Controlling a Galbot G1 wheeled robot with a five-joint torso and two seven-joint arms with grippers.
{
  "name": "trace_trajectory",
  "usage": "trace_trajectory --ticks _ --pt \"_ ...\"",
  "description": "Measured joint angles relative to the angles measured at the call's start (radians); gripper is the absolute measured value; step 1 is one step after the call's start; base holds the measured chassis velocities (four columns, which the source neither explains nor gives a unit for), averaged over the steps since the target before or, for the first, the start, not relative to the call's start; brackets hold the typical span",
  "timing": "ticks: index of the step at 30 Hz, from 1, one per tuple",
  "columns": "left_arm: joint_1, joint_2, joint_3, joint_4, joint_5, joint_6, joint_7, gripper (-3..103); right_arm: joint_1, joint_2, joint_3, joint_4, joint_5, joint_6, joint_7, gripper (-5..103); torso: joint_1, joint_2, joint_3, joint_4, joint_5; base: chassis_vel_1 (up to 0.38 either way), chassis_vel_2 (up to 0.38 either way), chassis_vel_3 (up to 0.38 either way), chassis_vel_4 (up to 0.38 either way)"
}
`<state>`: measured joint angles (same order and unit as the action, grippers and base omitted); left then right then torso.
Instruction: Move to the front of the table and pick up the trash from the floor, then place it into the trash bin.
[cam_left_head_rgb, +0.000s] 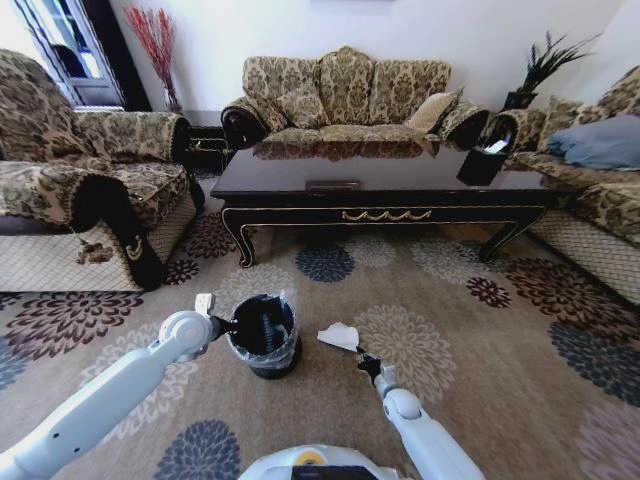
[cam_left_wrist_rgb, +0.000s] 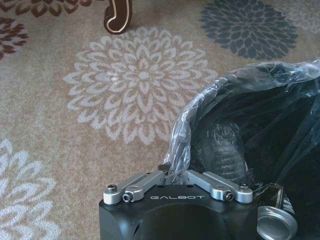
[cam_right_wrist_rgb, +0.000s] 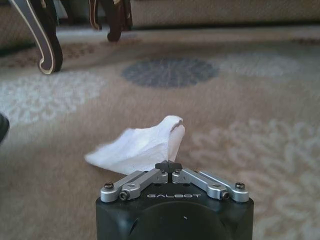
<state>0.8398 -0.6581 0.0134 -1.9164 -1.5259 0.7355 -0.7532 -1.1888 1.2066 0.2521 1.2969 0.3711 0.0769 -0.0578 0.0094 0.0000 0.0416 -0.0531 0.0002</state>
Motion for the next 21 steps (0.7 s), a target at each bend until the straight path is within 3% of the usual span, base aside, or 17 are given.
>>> trace_trajectory --ticks 18,21 --pt "-0.084 -0.034 0.116 -0.018 0.006 0.0 -0.035 0 -0.215 -0.161 0.099 0.478 0.093 -0.043 0.06 0 0.0 0.0 0.0 -0.0006 -0.0001 0.0 0.0 0.0 0.0" --pt "-0.09 -0.038 0.134 -0.02 0.007 0.0 -0.048 0 -0.25 -0.202 0.125 0.579 0.11 -0.05 0.063 0 0.0 0.0 0.0 0.0003 -0.0001 0.0 0.0 0.0 0.0"
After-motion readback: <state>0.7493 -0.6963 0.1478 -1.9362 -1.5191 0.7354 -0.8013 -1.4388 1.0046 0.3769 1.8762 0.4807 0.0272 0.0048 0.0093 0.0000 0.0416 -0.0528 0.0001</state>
